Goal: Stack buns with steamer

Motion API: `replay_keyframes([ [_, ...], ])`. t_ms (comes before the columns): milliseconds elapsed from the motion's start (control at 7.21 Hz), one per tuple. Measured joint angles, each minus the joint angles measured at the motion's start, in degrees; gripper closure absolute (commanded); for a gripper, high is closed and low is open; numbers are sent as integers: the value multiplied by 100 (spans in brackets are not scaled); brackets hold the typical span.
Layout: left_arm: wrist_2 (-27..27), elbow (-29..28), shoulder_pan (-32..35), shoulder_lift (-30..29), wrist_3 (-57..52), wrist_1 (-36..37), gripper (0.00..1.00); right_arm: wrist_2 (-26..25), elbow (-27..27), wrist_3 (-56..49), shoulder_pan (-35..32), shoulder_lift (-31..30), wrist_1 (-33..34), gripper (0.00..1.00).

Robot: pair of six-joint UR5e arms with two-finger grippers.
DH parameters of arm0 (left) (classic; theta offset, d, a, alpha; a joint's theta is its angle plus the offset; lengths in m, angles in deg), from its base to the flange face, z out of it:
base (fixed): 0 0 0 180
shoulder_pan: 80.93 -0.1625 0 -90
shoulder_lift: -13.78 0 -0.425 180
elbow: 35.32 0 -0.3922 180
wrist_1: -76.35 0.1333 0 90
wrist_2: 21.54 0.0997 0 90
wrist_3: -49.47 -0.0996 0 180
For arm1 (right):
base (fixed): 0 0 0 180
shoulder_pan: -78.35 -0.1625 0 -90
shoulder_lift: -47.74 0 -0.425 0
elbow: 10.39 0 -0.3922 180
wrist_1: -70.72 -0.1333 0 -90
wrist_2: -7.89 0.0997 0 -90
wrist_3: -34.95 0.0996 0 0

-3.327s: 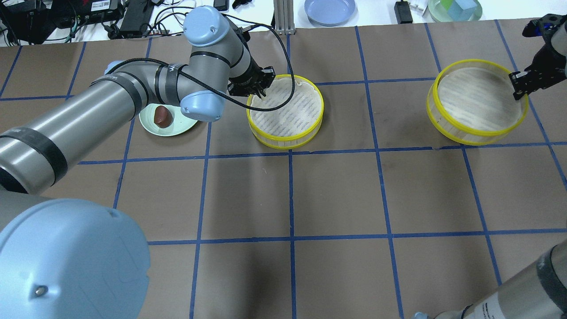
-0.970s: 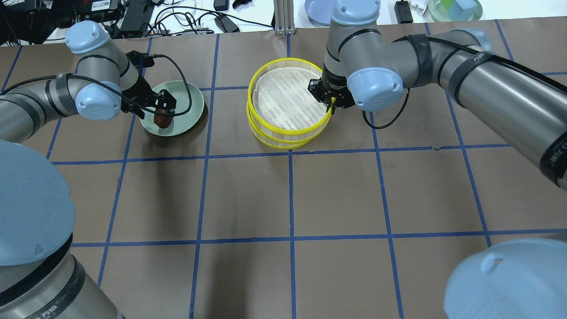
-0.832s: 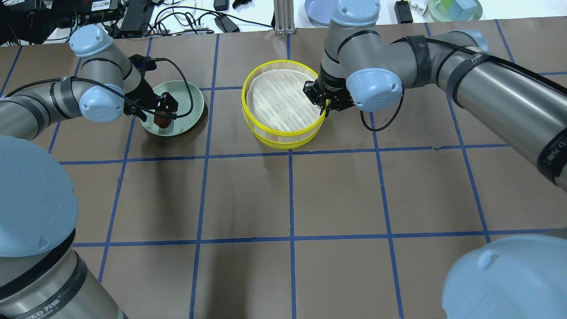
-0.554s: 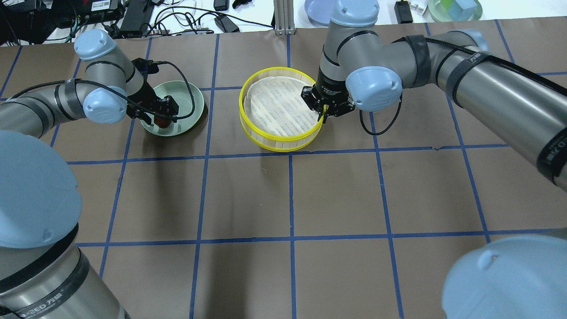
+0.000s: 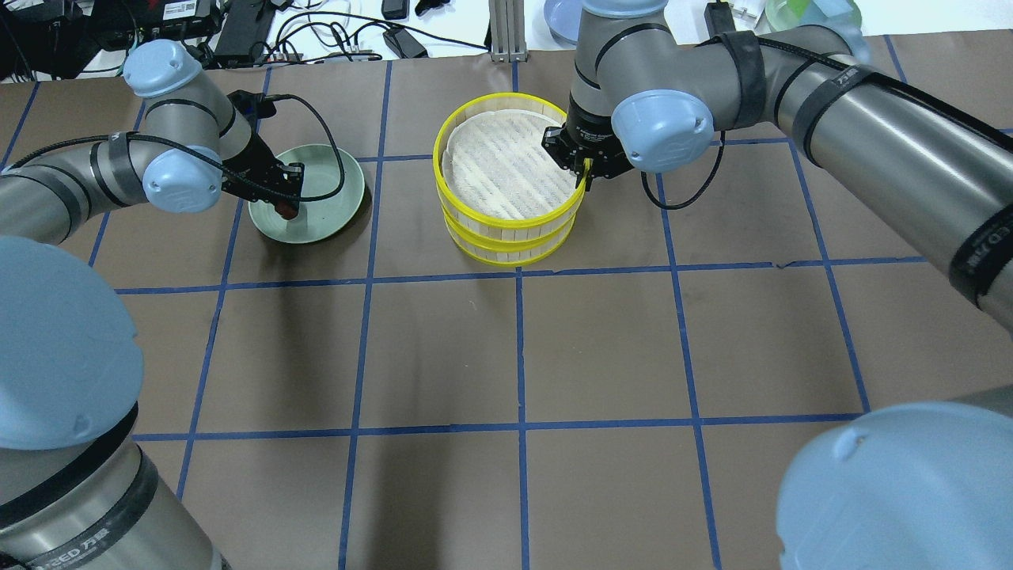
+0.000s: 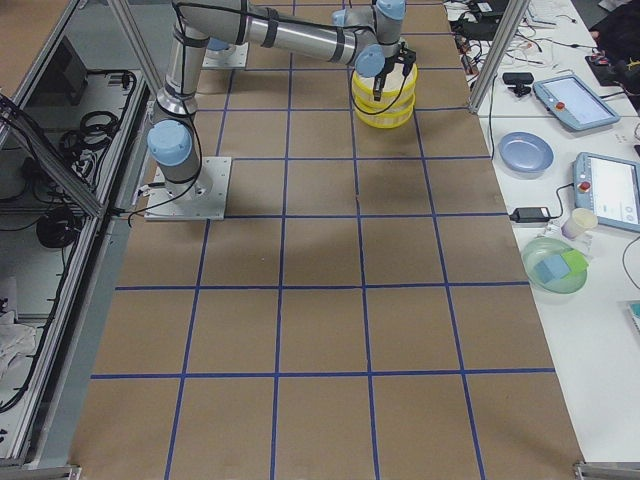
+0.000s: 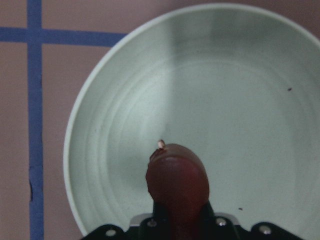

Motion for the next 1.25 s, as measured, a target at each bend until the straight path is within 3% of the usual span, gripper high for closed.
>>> replay_keyframes([
  [693, -275, -309, 98, 322, 958, 46, 100, -145, -73, 53, -27, 262, 19, 100],
  [1248, -261, -355, 299, 767, 1179, -329, 100, -113, -75, 169, -119, 336, 35, 100],
])
